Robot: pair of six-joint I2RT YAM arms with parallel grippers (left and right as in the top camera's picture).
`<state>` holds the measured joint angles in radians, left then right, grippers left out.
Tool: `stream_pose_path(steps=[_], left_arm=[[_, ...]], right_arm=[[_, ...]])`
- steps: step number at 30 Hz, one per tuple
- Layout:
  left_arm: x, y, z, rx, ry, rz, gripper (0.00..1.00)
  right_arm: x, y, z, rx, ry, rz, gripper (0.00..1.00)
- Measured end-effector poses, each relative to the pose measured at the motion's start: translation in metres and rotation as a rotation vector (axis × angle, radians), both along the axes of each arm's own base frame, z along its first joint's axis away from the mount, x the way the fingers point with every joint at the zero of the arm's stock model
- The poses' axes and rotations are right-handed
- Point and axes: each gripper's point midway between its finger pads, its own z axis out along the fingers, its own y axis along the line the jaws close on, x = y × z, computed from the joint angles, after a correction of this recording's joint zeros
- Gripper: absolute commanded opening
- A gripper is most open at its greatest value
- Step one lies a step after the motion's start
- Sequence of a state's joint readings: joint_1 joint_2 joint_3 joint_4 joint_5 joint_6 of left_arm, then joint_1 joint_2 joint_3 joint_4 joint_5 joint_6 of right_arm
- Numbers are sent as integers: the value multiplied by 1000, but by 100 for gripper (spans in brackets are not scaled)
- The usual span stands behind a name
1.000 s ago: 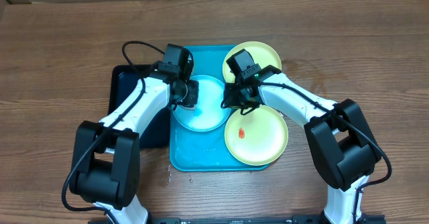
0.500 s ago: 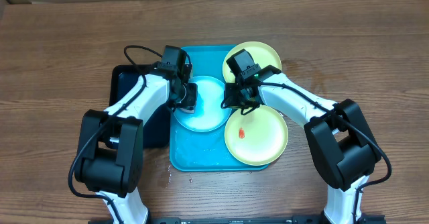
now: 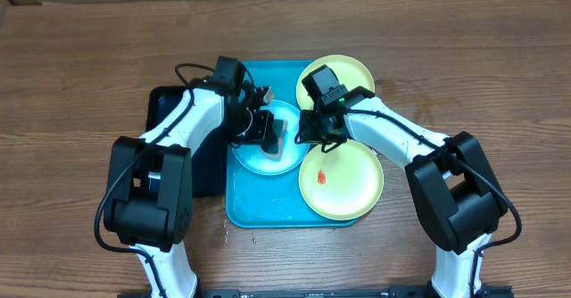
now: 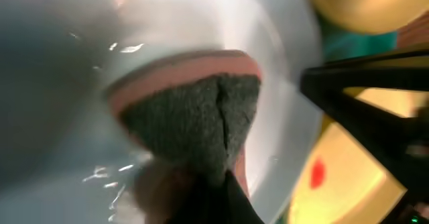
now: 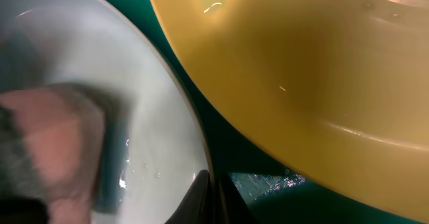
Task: Clean dirty plates on tray and stack at the side
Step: 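Scrub the white plate with the sponge while the right gripper holds it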
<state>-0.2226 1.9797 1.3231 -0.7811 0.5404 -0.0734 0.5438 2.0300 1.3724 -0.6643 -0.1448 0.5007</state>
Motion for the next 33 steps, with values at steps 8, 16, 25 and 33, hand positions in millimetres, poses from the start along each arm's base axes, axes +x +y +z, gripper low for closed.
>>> stream_pose_path(steps=[8, 16, 25, 33], left_arm=[[17, 11, 62, 61, -163, 17, 4], [15, 40, 38, 240, -157, 93, 4], [2, 58, -11, 337, -96, 159, 4], [1, 50, -26, 293, -42, 163, 4]], right_arm=[[0, 0, 0, 2, -2, 0, 4], [0, 0, -1, 2, -3, 0, 4], [0, 0, -1, 3, -4, 0, 4], [1, 0, -1, -1, -5, -1, 4]])
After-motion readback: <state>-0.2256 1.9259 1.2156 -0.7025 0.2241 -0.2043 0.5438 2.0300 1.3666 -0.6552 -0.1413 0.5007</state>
